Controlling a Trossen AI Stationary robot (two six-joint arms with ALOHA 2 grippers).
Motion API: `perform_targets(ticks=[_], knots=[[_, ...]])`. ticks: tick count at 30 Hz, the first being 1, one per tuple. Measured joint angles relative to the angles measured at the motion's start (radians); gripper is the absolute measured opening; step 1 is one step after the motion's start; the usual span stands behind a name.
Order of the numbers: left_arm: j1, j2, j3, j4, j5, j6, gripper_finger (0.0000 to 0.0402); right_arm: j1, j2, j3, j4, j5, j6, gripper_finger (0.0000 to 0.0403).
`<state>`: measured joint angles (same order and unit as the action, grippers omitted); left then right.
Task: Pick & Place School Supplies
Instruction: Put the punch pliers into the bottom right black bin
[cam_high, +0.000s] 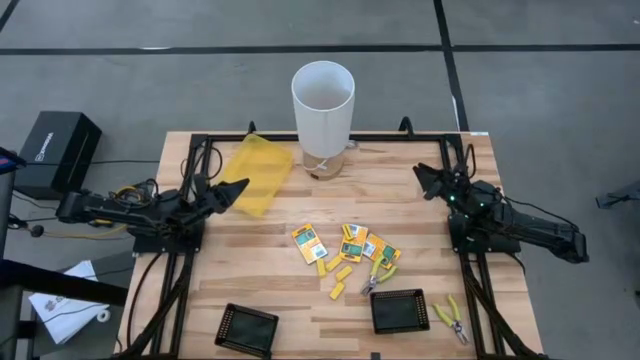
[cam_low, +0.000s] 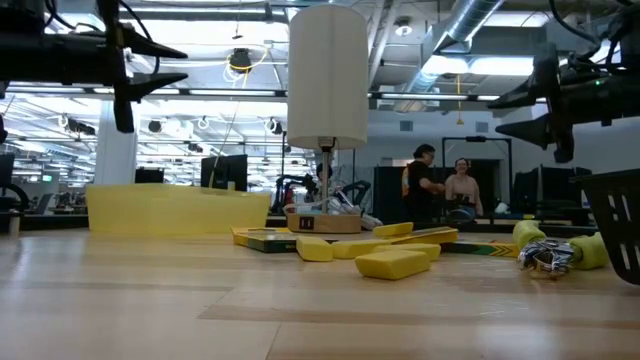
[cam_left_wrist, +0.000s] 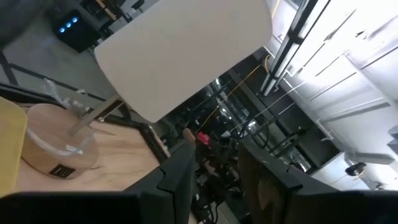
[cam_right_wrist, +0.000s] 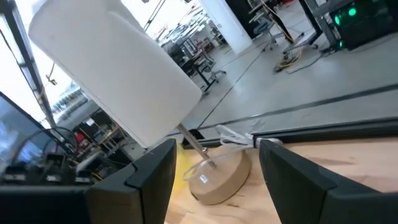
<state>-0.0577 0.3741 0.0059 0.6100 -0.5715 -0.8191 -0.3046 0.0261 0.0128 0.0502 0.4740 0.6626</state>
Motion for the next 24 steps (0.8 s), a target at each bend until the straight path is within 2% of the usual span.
perform_targets(ticks=[3,7,12,14,19,22,24], knots=[[0.000,0.003,0.000,0.000,-0.001,-0.004,0.0118,0.001,0.000,0.000,-0.001,-0.004,0.069,0.0221],[0.000,0.002,0.000,0.005,-0.027,-0.050,0.0118,0.004,0.000,0.000,-0.001,-0.018,0.243,0.0221],[0.000,0.007,0.000,0.006,-0.067,-0.052,0.0118,-0.018,0.007,0.001,0.013,0.021,0.270,0.0221],[0.000,0.006,0.000,0.008,-0.102,-0.052,0.0118,-0.031,0.007,0.000,0.041,0.027,0.339,0.0221],[0.000,0.006,0.000,0.027,-0.131,-0.115,0.0118,-0.052,0.007,0.001,0.070,-0.072,0.444,0.0221],[0.000,0.006,0.000,0.029,-0.102,-0.168,0.0118,-0.040,0.008,0.000,0.228,-0.153,0.500,0.0221],[0.000,0.007,0.000,0.054,-0.060,-0.187,0.0118,-0.016,0.008,0.018,0.375,-0.186,0.459,0.0221]])
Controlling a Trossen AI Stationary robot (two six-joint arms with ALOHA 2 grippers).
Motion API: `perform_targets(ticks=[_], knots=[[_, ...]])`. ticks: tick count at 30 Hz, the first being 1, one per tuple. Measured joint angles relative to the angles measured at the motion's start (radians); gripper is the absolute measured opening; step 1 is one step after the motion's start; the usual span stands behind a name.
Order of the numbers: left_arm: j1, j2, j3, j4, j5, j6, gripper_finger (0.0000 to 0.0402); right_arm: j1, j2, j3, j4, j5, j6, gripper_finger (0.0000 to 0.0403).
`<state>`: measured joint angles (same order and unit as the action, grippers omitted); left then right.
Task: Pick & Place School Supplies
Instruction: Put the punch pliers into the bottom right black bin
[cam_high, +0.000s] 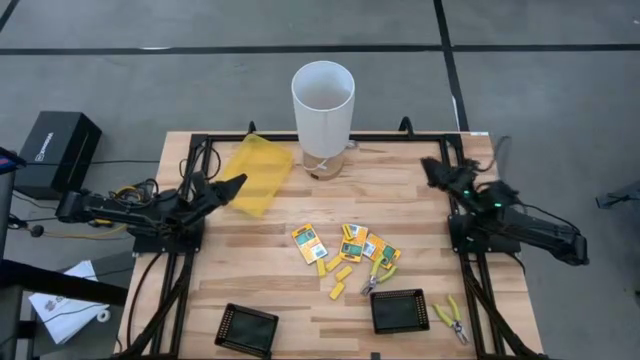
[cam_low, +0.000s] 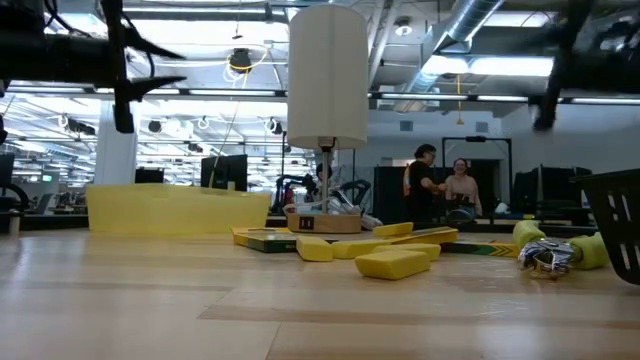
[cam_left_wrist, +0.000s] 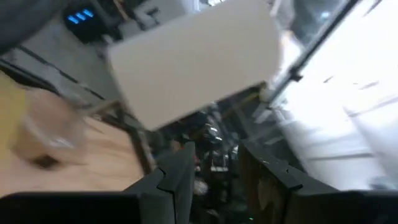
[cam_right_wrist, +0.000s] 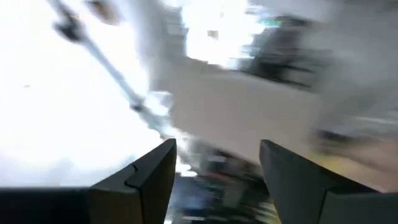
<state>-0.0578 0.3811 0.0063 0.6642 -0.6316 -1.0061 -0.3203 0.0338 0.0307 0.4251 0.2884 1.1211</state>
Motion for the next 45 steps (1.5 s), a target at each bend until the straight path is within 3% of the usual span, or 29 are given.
perform_targets(ticks=[5,9,15,21,24,30,38,45], knots=[[0.000,0.001,0.019,0.158,0.109,0.048,0.0118,0.084,0.069,0.134,0.088,-0.003,-0.288,0.0220],[0.001,0.014,0.110,0.205,0.123,0.188,0.0118,0.120,0.232,0.253,0.085,0.029,-0.448,0.0208],[0.020,0.100,0.228,0.197,0.127,0.428,0.0118,0.127,0.489,0.425,0.081,0.076,-0.564,0.0185],[0.057,0.179,0.290,0.189,0.140,0.444,0.0118,0.058,0.621,0.606,0.055,-0.010,-0.631,0.0181],[0.058,0.205,0.295,0.189,0.178,0.444,0.0118,0.035,0.635,0.717,-0.137,-0.100,-0.623,0.0175],[0.053,0.259,0.296,0.070,0.301,0.444,0.0118,0.080,0.768,0.980,-0.698,-0.131,-0.634,0.0162],[0.051,0.377,0.418,-0.360,0.382,0.527,0.0118,0.169,0.951,1.209,-1.066,-0.137,-0.687,0.0166],[0.054,0.524,0.566,-0.405,0.396,0.735,0.0117,0.213,1.026,1.260,-1.423,-0.128,-0.583,0.0165]])
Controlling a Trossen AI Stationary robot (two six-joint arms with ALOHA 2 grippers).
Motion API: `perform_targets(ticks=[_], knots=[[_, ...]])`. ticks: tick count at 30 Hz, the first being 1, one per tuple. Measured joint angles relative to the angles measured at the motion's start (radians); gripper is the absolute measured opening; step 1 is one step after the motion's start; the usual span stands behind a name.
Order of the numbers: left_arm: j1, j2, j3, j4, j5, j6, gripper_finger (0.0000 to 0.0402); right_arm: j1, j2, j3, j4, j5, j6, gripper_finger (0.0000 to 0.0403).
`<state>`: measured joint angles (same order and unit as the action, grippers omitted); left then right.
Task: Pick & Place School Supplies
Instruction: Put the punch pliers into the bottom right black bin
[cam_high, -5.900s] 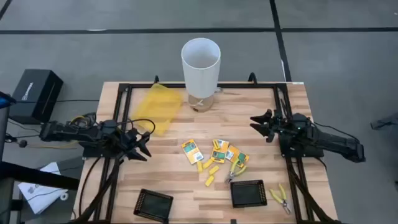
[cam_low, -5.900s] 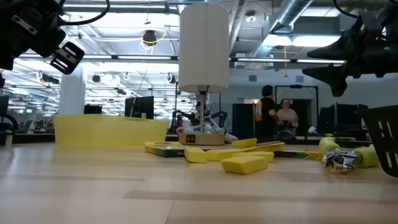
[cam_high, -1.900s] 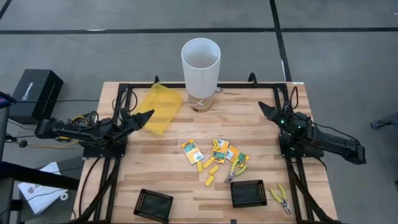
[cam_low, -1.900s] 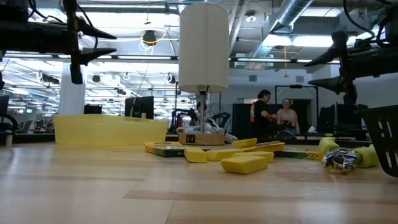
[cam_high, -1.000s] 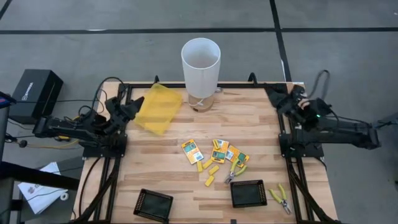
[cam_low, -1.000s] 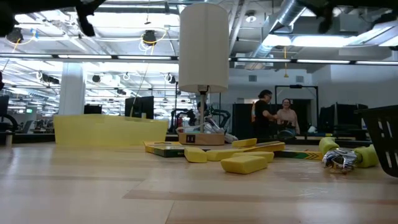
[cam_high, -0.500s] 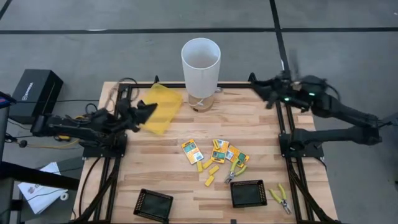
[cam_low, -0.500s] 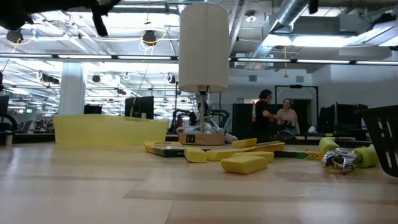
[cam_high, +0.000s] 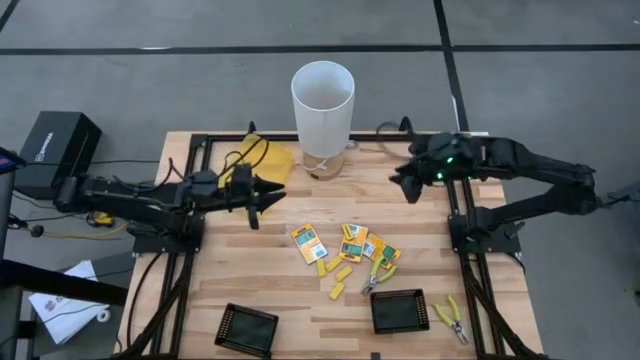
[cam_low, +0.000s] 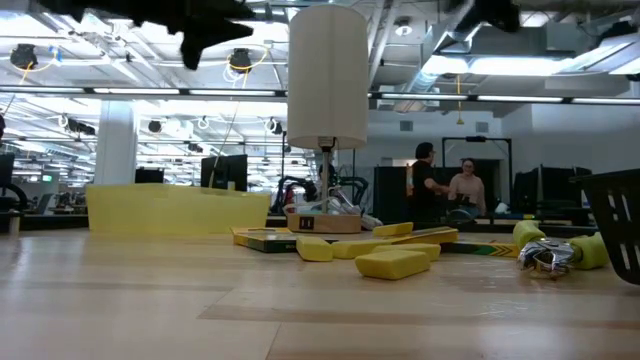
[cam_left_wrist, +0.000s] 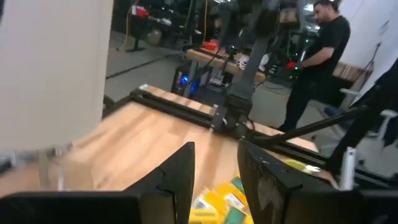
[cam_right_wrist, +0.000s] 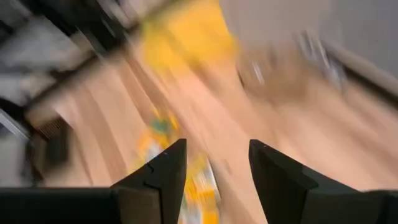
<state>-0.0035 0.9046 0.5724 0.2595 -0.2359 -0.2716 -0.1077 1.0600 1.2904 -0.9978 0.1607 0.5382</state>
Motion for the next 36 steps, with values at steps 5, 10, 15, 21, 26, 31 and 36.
perform_targets(ticks=[5,10,15,21,26,31,36], knots=[[0.000,0.072,0.069,-0.024,0.000,0.077,0.0117,0.113,0.057,-0.002,-0.234,0.019,0.183,0.0165],[0.000,0.100,0.084,-0.035,0.000,0.091,0.0118,0.291,0.102,-0.003,-0.380,0.084,0.405,0.0160],[0.000,0.105,0.084,-0.062,-0.001,0.118,0.0118,0.477,0.149,-0.005,-0.407,0.137,0.648,0.0158],[0.024,0.105,0.084,-0.073,0.000,0.136,0.0117,0.592,0.208,-0.104,-0.273,0.132,0.879,0.0161],[0.061,0.105,0.084,-0.146,0.049,0.136,0.0118,0.588,0.238,-0.219,-0.025,0.129,0.997,0.0166],[0.082,0.105,0.083,-0.185,0.104,0.136,0.0117,0.554,0.300,-0.249,0.030,0.129,1.088,0.0173],[0.104,0.105,0.083,-0.193,0.162,0.136,0.0117,0.547,0.363,-0.249,0.094,0.134,1.326,0.0176]])
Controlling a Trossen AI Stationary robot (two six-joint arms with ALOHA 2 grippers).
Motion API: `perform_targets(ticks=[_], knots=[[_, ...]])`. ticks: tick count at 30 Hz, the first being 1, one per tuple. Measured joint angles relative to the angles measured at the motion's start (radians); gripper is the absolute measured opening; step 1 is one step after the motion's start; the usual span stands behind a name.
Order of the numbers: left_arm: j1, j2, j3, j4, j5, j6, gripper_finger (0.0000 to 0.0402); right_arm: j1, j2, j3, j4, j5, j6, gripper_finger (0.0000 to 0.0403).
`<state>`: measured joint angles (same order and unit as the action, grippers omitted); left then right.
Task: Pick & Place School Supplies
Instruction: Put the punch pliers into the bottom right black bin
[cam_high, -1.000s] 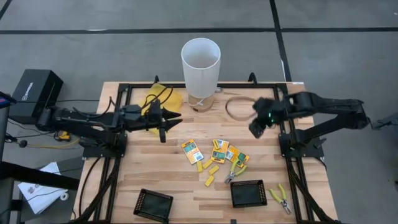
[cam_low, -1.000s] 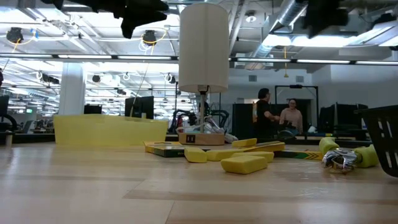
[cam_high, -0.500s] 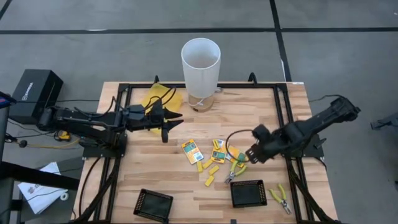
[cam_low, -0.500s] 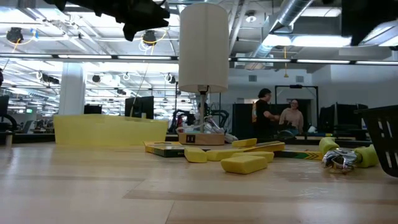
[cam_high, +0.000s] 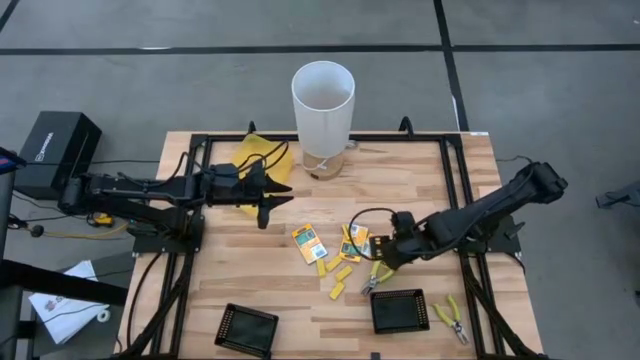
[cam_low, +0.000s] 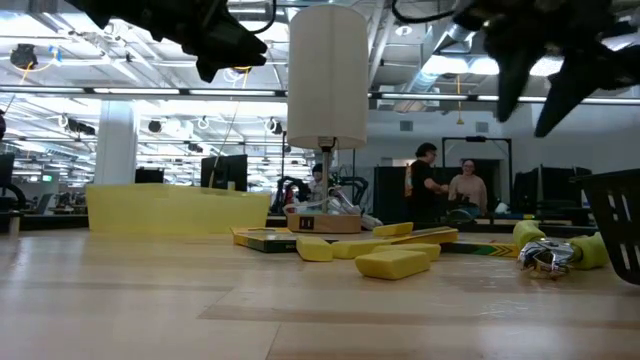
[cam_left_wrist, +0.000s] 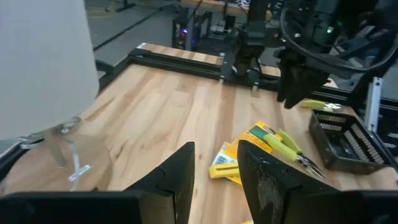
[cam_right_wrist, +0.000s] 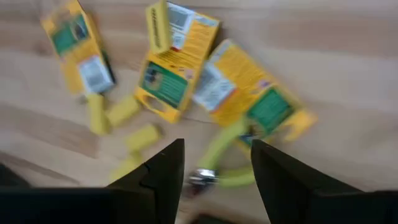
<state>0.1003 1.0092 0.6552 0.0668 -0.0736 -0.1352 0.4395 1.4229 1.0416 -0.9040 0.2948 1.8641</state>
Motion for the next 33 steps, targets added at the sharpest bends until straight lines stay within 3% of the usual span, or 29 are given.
perform_targets(ticks=[5,11,33], knots=[[0.016,0.000,0.000,-0.001,0.053,0.000,0.0117,0.039,0.095,0.000,0.144,0.050,0.188,0.0176],[0.021,0.000,0.000,-0.003,0.082,0.000,0.0117,0.059,0.211,0.003,0.299,0.047,0.253,0.0177],[0.032,0.000,0.000,-0.033,0.083,-0.024,0.0117,0.029,0.245,0.010,0.103,0.005,0.276,0.0178]])
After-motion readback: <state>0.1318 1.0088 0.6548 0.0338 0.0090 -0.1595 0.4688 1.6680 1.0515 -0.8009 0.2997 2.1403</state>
